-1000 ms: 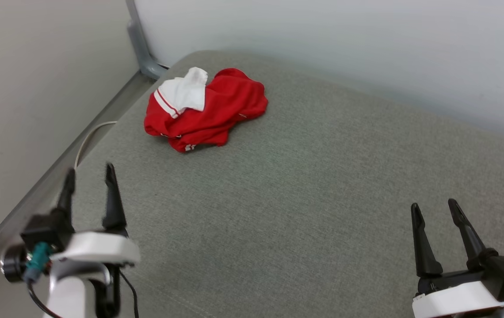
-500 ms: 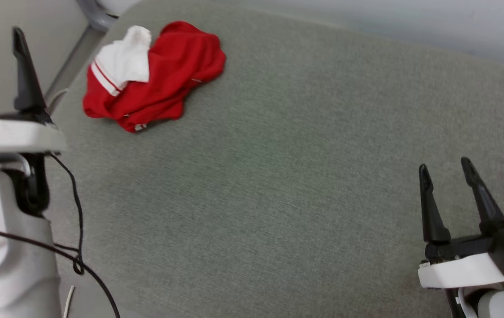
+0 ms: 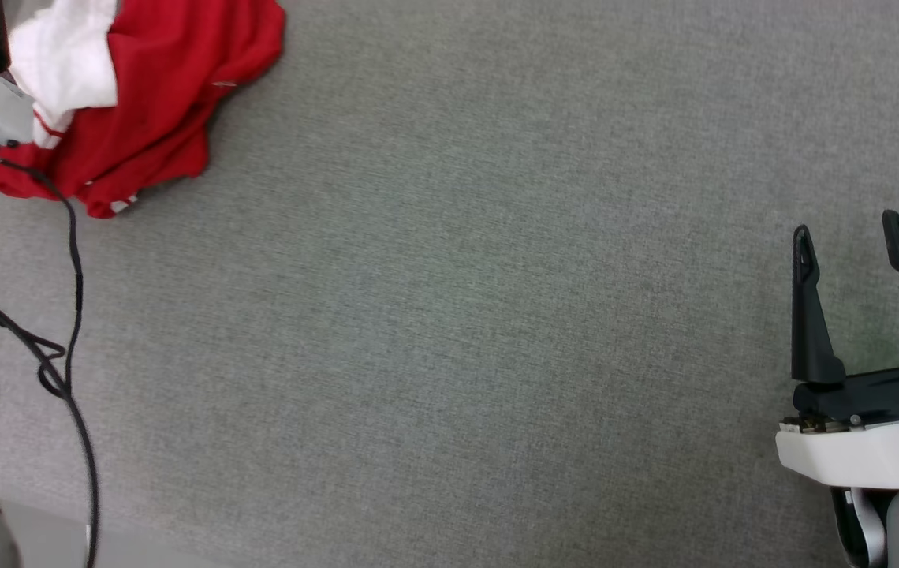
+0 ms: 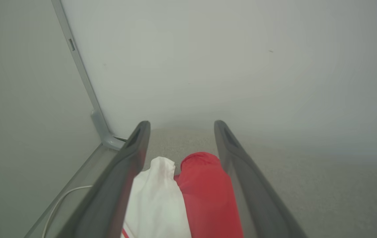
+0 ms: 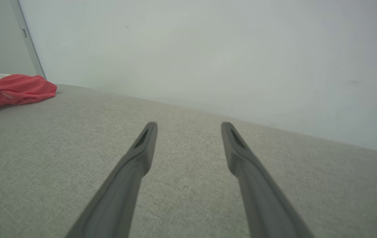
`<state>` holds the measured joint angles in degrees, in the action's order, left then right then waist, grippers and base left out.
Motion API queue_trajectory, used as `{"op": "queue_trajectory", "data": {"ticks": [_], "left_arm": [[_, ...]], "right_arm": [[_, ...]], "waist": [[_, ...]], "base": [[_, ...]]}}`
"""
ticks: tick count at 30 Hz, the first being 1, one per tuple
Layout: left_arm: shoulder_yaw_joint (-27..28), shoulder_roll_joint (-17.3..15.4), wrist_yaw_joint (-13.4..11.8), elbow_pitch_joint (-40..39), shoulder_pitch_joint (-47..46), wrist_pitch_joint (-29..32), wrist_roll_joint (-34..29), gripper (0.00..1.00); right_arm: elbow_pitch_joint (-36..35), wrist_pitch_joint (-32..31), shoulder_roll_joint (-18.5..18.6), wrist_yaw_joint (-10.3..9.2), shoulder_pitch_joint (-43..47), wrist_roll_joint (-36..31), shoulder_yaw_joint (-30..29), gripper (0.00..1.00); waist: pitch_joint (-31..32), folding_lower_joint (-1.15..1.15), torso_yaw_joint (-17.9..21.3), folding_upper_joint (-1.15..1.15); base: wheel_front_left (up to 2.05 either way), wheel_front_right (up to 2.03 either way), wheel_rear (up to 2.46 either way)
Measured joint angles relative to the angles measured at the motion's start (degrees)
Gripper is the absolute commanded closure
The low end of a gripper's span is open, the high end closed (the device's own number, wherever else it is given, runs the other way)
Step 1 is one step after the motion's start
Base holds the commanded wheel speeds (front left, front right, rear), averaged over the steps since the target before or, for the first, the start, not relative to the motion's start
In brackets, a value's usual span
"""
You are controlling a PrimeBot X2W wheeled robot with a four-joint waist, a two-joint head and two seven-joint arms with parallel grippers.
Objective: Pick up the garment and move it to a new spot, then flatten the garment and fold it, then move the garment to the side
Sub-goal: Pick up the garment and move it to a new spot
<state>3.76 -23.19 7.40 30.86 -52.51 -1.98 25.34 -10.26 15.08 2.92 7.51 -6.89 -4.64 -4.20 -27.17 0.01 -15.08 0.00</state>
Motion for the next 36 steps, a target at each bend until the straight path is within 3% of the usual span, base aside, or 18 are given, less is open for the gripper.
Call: {"op": "queue_trajectory", "data": {"ticks": [10, 22, 27, 28, 29, 30, 36], "left_arm": [[-11.5, -8.5, 0.0, 5.0, -3.6, 23.9, 14.9, 0.00], [-23.2, -13.8, 0.0, 9.8, -6.1, 41.1, 24.4, 0.00], [-26.3, -15.5, 0.1, 11.1, -8.0, 43.7, 27.3, 0.00], [-26.9, -15.7, 0.1, 11.2, -8.2, 43.7, 27.7, 0.05], [-27.5, -15.9, 0.1, 11.5, -8.5, 43.6, 28.0, 0.65], [-28.1, -16.0, 0.1, 11.6, -8.6, 43.5, 28.4, 1.00], [-32.3, -16.8, 0.0, 12.5, -8.8, 36.6, 28.6, 1.00]], "right_arm": [[-2.4, 0.0, 0.0, 0.00, -1.4, -1.1, -0.2, 0.00], [-3.2, 0.0, 0.0, 0.00, -3.6, -1.9, -0.3, 0.00], [-3.6, 0.0, 0.0, 0.00, -3.9, -1.9, -0.3, 0.00], [-3.6, 0.0, 0.0, 0.00, -4.0, -1.9, -0.3, 0.00], [-3.6, 0.0, 0.0, 0.00, -4.0, -1.8, -0.3, 0.00], [-3.5, 0.0, 0.0, 0.00, -4.0, -1.7, -0.3, 0.00], [-2.8, 0.0, 0.0, 0.00, -4.0, -0.8, -0.5, 0.00]], "waist": [[-5.3, 0.00, 2.2, 0.00], [-10.4, -0.01, 3.6, 0.00], [-11.9, -0.02, 4.4, 0.00], [-12.0, -0.02, 4.5, 0.00], [-12.0, -0.02, 4.6, 0.00], [-11.9, -0.02, 4.7, 0.00], [-9.7, -0.01, 4.9, 0.00]], "base": [[0.00, 0.00, 0.00], [0.00, 0.00, 0.00], [0.00, 0.00, 0.00], [0.00, 0.00, 0.00], [0.00, 0.00, 0.00], [0.00, 0.00, 0.00], [0.00, 0.00, 0.00]]}}
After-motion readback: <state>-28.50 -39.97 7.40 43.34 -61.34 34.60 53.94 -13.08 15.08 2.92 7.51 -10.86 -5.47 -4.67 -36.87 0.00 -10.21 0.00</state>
